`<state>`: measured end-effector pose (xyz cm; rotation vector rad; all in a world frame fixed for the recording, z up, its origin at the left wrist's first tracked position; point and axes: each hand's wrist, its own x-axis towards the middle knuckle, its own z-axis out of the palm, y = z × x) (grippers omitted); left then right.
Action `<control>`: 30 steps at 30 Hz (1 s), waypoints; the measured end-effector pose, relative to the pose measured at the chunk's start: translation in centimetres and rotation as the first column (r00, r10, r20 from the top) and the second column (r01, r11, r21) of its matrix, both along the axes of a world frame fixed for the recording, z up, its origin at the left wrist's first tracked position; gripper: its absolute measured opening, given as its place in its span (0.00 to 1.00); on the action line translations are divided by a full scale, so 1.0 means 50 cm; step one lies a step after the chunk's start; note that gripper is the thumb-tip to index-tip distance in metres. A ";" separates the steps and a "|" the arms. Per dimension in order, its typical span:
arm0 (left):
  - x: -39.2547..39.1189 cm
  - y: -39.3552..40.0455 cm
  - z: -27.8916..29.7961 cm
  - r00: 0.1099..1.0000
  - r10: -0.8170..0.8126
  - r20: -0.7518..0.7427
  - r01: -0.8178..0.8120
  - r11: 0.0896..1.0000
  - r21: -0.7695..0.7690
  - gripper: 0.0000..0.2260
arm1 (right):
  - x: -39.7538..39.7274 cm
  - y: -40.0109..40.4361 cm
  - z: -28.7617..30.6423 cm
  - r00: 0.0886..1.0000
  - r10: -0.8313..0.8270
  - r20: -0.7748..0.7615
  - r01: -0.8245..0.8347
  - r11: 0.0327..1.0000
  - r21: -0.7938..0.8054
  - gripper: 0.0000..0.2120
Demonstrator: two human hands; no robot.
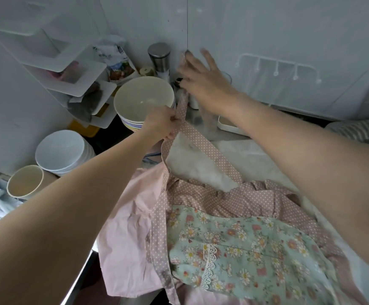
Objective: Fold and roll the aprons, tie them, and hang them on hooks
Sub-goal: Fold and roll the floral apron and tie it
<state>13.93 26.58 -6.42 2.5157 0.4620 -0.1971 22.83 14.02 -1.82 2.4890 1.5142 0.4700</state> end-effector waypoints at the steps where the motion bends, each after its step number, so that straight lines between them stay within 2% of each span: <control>1: -0.001 0.004 -0.001 0.999 0.034 -0.006 -0.035 0.998 -0.051 0.15 | 0.003 -0.006 0.015 1.000 -0.022 0.011 0.022 1.000 -0.003 0.18; 3: 0.001 0.012 0.002 0.995 0.091 -0.048 -0.095 0.993 -0.073 0.13 | 0.011 -0.010 0.028 0.999 -0.021 0.039 0.021 1.000 -0.002 0.19; 6: 0.004 0.011 0.009 0.984 0.135 -0.117 -0.135 0.991 0.004 0.11 | 0.006 -0.004 0.034 1.000 -0.027 -0.002 0.026 1.000 -0.010 0.22; 8: -0.001 0.005 0.016 0.979 0.104 -0.174 -0.069 0.978 0.196 0.06 | -0.003 0.003 0.035 0.982 -0.065 -0.177 0.062 0.998 -0.023 0.26; 10: -0.014 -0.002 0.017 0.972 0.075 -0.224 0.046 0.870 0.491 0.11 | -0.008 0.004 0.028 0.880 -0.144 -0.452 0.126 0.990 -0.071 0.31; 12: -0.026 -0.008 0.027 0.971 0.051 -0.236 0.113 0.769 0.629 0.12 | -0.018 -0.004 0.014 0.797 -0.247 -0.551 0.181 0.968 -0.173 0.29; 13: -0.029 -0.013 0.034 0.969 -0.001 -0.247 0.159 0.765 0.624 0.11 | -0.020 -0.011 0.004 0.774 -0.284 -0.566 0.206 0.958 -0.200 0.24; 14: -0.029 -0.016 0.034 0.961 -0.086 -0.264 0.223 0.804 0.552 0.09 | -0.029 -0.021 -0.005 0.753 -0.314 -0.579 0.223 0.949 -0.224 0.20; 16: -0.040 -0.035 0.036 0.886 -0.285 -0.367 0.386 0.891 0.241 0.09 | -0.047 -0.039 -0.025 0.704 -0.357 -0.614 0.220 0.932 -0.289 0.14; 18: -0.059 -0.067 0.030 0.759 -0.442 -0.478 0.499 0.867 -0.010 0.06 | -0.070 -0.059 -0.050 0.554 -0.425 -0.716 0.153 0.897 -0.414 0.11; 19: -0.068 -0.082 0.027 0.692 -0.495 -0.526 0.557 0.829 -0.047 0.10 | -0.084 -0.072 -0.064 0.464 -0.469 -0.751 0.094 0.869 -0.485 0.10; 20: -0.074 -0.097 0.019 0.645 -0.521 -0.559 0.609 0.792 -0.036 0.15 | -0.096 -0.087 -0.080 0.404 -0.521 -0.752 0.036 0.831 -0.556 0.09; 21: -0.079 -0.104 0.009 0.621 -0.532 -0.576 0.646 0.763 -0.007 0.20 | -0.104 -0.103 -0.098 0.386 -0.557 -0.735 -0.009 0.795 -0.607 0.08; 23: -0.081 -0.108 -0.009 0.575 -0.526 -0.626 0.664 0.748 -0.018 0.26 | -0.122 -0.140 -0.127 0.398 -0.639 -0.658 -0.049 0.702 -0.711 0.08; 25: -0.081 -0.106 -0.017 0.499 -0.512 -0.699 0.667 0.742 -0.068 0.28 | -0.136 -0.177 -0.145 0.360 -0.718 -0.595 -0.053 0.621 -0.782 0.23; 27: -0.081 -0.104 -0.018 0.441 -0.487 -0.754 0.719 0.694 -0.027 0.27 | -0.144 -0.204 -0.153 0.313 -0.764 -0.564 -0.043 0.582 -0.812 0.34; 29: -0.082 -0.099 -0.013 0.451 -0.476 -0.755 0.737 0.676 0.013 0.26 | -0.145 -0.217 -0.148 0.278 -0.796 -0.538 -0.060 0.544 -0.837 0.36; 30: -0.080 -0.096 -0.012 0.460 -0.477 -0.749 0.722 0.691 0.003 0.25 | -0.142 -0.219 -0.143 0.291 -0.793 -0.535 -0.076 0.538 -0.839 0.36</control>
